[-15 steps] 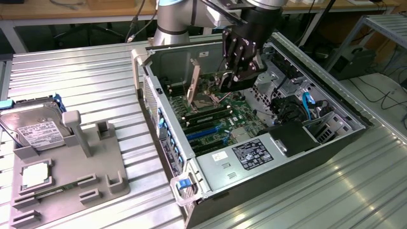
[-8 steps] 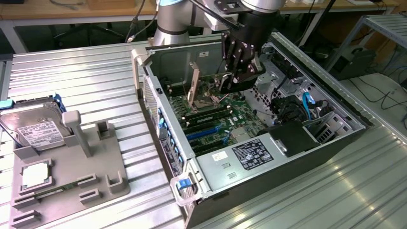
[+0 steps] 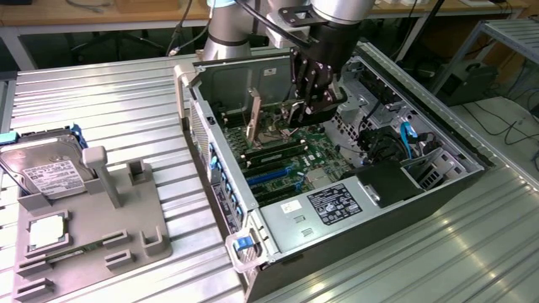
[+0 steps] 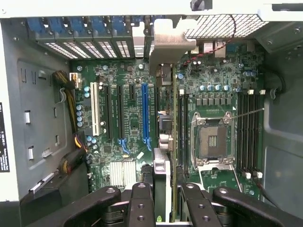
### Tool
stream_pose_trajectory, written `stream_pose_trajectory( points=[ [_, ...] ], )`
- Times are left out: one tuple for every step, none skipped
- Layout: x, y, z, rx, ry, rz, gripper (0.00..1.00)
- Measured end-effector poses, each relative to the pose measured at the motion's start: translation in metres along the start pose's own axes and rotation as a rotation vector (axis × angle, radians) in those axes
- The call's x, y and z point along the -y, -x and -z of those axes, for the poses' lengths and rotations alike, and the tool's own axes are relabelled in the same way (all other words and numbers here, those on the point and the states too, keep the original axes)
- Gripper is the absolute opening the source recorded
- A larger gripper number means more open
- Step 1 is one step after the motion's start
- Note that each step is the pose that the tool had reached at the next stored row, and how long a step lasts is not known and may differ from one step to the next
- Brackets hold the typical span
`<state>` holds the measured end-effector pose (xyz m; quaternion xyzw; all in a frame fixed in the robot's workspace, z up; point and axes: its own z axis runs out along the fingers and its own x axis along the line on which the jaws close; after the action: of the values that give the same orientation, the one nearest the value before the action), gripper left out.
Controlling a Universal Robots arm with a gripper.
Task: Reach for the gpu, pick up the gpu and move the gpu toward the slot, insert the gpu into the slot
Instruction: 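Insert the gpu into the slot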
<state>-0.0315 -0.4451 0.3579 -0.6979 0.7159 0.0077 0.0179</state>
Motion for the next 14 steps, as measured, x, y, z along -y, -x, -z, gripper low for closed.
stream_pose_trajectory(
  points=[
    [-0.0002, 0.0, -0.0017, 0.0, 0.0, 0.0, 0.27],
    [-0.0003, -0.0001, -0.0034, 0.0, 0.0, 0.0, 0.27],
    [-0.0005, -0.0002, -0.0047, 0.0, 0.0, 0.0, 0.27],
    [-0.0006, -0.0002, -0.0057, 0.0, 0.0, 0.0, 0.27],
    [-0.0007, -0.0006, -0.0059, -0.0003, 0.0001, 0.0, 0.27],
    [-0.0008, -0.0011, -0.006, -0.0002, 0.0001, 0.0, 0.27],
    [-0.0009, -0.0016, -0.0061, 0.0, 0.0001, 0.0, 0.27],
    [-0.0009, -0.0024, -0.0062, 0.0, 0.0001, 0.0, 0.27],
    [-0.0009, -0.0032, -0.0062, -0.0001, 0.0001, 0.0, 0.27],
    [-0.001, -0.0041, -0.0062, -0.0001, 0.0001, 0.0, 0.27],
    [-0.001, -0.005, -0.0063, -0.0001, 0.0001, 0.0, 0.27],
    [-0.0011, -0.0057, -0.0065, -0.0001, 0.0, 0.0, 0.27],
    [-0.0014, -0.006, -0.007, 0.0001, -0.0001, 0.0, 0.27],
    [-0.0023, -0.0061, -0.0075, 0.0001, -0.0001, 0.0, 0.27]
  ],
)
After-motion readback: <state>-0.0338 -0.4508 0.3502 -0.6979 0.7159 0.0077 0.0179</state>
